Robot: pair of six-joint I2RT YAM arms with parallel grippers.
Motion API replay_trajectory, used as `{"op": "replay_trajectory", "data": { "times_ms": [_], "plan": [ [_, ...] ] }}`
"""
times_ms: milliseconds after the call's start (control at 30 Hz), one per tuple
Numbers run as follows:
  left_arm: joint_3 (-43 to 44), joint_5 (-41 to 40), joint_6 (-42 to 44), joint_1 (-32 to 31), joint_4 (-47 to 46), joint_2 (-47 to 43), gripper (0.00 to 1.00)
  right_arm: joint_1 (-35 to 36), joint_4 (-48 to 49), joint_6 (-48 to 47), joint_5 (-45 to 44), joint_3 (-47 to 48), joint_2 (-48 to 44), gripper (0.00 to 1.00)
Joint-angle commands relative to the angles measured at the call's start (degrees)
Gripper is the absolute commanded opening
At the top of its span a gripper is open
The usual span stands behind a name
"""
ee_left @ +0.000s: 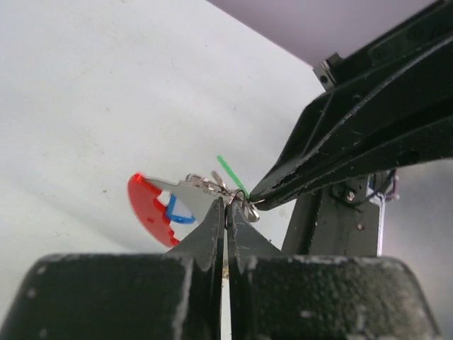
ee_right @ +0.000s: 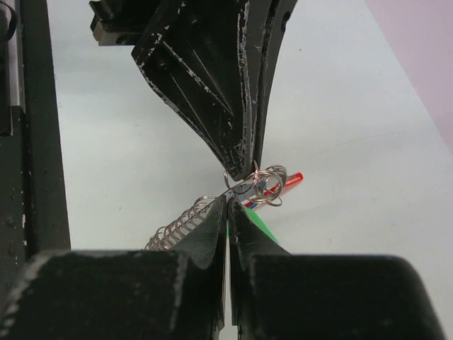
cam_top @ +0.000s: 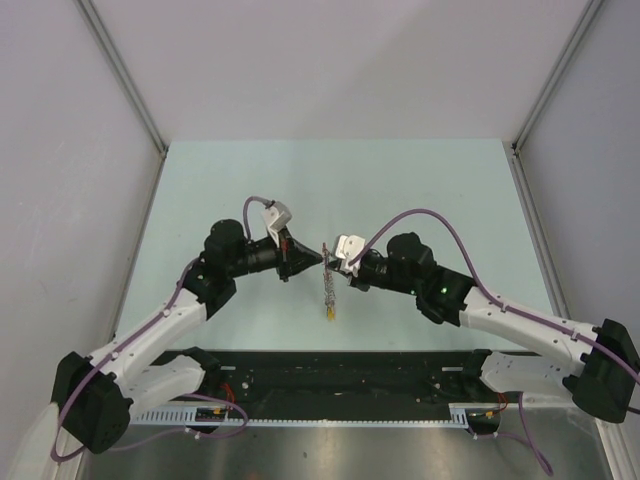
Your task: Put the keys on the keyring
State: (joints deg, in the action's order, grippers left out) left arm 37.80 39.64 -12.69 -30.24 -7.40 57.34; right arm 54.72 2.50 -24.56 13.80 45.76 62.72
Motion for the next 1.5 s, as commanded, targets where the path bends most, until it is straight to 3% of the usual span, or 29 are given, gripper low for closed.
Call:
{"op": "replay_trajectory", "data": {
  "times_ms": [0,200,433,533,567,667,833,967,1233,1467],
  "plan": [
    [-3.08,-10.71,-8.74,-0.96,-14.72,-2.50,0.00,1.79,5.23,2.67,1.40,-0.23,0.91,0.00],
    [-8.62,-15.29,-18.15,-1.75,-27.12,-2.94,0.00,1.79,7.60,3.99,0.35,-0.14,2.23,0.00],
    [-10.38,-15.56,-23.96,-3.77,-34.43,-1.45,0.01,-0.04,8.04,4.69,-1.41,0.21,3.11,0.00],
    [-10.56,-16.78,-23.97,-3.69,-33.13,-3.28,0.13,-1.89,7.70,4.69,-1.50,0.30,2.59,0.00],
    [-10.21,-17.40,-21.79,-3.60,-31.81,-4.25,0.28,-2.42,7.43,4.52,-1.41,0.38,2.24,0.00],
    [-8.46,-19.86,-15.38,-3.42,-22.00,-8.20,0.42,-4.44,6.11,3.29,0.60,0.82,0.66,0.00],
    [-5.11,-13.64,-6.66,0.52,-13.53,-10.06,0.51,-6.64,2.96,0.83,5.88,2.23,-0.58,0.00],
    [0.84,0.85,3.76,3.26,-3.37,-6.90,0.59,-7.61,0.14,-1.10,9.30,3.72,-0.49,0.00],
    [9.57,11.07,22.07,3.26,12.49,-0.66,0.62,-8.40,-5.23,-3.04,12.30,6.27,-0.05,0.00],
    [10.63,13.36,25.43,3.17,15.05,1.37,0.61,-8.58,-6.72,-3.22,15.37,7.94,0.21,0.00]
  ]
}}
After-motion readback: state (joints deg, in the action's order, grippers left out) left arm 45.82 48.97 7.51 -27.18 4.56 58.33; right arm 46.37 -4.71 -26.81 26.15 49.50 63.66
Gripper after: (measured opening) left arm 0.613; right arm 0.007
